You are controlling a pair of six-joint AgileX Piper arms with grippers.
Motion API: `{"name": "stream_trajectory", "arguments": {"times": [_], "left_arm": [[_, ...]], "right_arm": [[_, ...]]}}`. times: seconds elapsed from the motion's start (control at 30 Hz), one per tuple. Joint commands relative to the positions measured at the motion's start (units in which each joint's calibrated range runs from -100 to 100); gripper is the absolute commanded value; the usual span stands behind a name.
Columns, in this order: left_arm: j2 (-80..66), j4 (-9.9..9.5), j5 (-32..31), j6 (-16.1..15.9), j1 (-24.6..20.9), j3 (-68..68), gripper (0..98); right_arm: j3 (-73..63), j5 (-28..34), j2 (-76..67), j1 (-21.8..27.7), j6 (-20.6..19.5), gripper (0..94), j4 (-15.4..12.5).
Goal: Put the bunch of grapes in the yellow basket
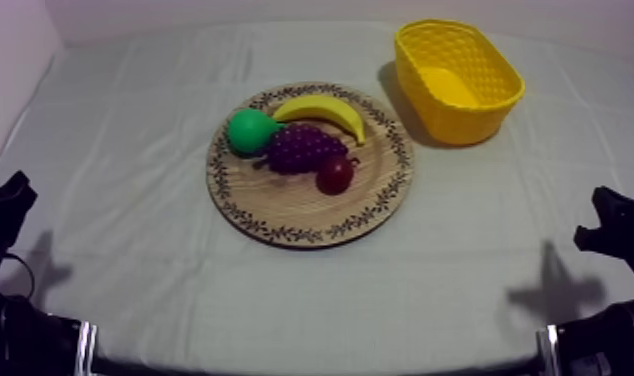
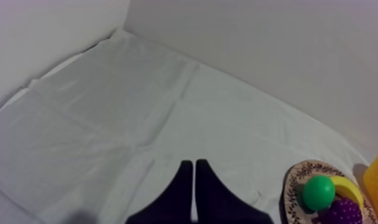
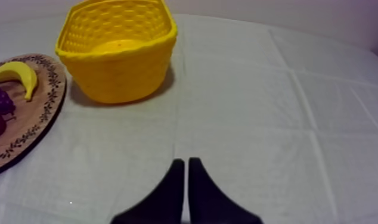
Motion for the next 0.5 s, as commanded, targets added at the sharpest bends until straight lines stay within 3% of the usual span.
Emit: {"name": "stream_trajectory", "arguments": {"times": [0.0,0.47], "left_arm": [[0.0,-0.02,0.0,0.0,0.0,0.0,0.1],[0.0,-0.02,0.0,0.0,0.0,0.0,0.1]], "right_arm": [[0.0,0.0,0.0,0.0,-0.1,0.5,0.0],[0.0,0.0,0.0,-0.1,-0.3,0.5,0.0]]}}
